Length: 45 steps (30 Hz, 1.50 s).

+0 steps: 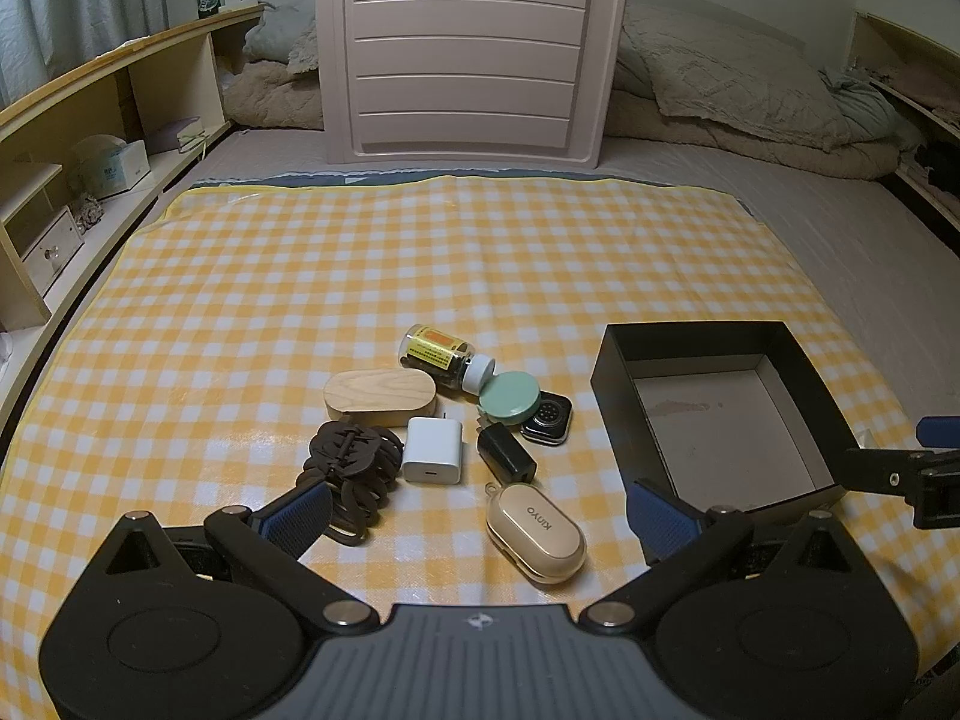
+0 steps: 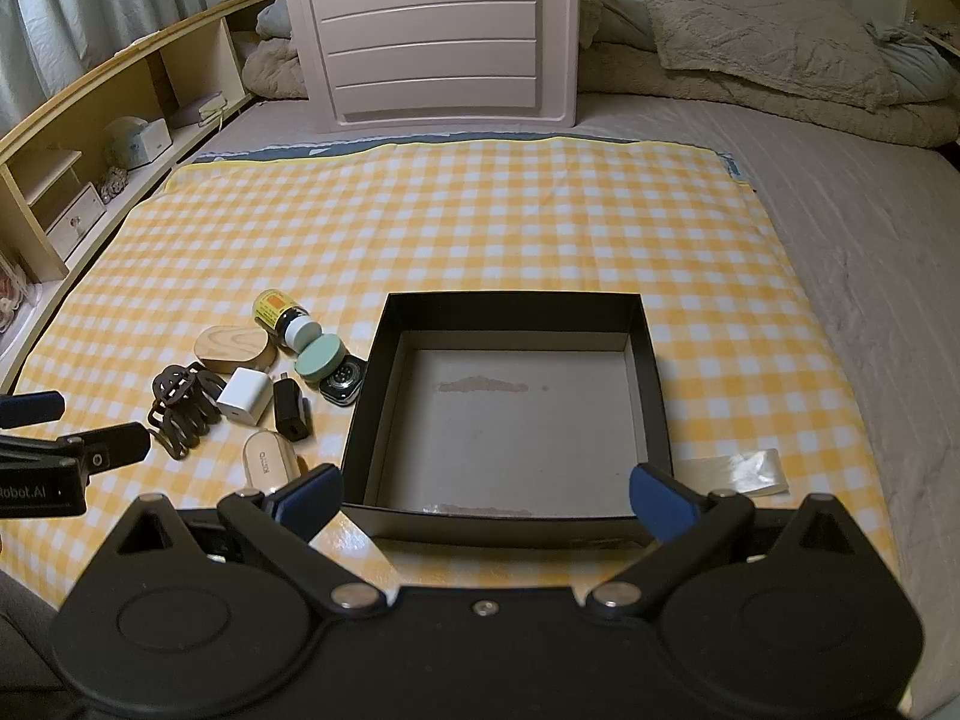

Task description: Organize rigid objects

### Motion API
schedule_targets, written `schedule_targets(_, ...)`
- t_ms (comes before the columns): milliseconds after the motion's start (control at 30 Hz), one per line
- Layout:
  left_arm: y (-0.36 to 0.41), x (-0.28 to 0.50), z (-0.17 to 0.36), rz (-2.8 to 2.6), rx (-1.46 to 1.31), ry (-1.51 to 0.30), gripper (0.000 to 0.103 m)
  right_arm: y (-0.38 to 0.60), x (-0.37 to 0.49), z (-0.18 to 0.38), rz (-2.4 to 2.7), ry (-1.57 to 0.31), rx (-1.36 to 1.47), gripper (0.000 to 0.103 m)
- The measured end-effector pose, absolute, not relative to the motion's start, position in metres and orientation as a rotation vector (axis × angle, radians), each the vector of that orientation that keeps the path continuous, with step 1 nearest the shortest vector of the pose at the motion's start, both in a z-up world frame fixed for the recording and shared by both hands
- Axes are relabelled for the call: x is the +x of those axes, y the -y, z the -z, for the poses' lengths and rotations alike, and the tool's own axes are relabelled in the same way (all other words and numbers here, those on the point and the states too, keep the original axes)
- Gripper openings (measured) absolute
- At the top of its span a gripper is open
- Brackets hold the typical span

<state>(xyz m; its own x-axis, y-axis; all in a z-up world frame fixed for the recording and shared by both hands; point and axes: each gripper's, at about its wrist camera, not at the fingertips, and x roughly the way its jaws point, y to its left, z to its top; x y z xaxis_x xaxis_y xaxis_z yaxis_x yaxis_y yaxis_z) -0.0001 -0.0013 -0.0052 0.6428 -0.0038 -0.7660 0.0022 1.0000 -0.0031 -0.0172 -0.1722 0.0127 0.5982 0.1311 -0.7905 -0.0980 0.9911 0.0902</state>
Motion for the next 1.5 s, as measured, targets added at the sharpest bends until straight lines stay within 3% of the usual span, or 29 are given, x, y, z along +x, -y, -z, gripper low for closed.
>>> schedule_targets(1500,0.0063,0.0006,0.005,0.004,0.0,-0.873,0.103,0.1712,-0.0175,-0.0129,-0.132,-0.921,0.037,0.103)
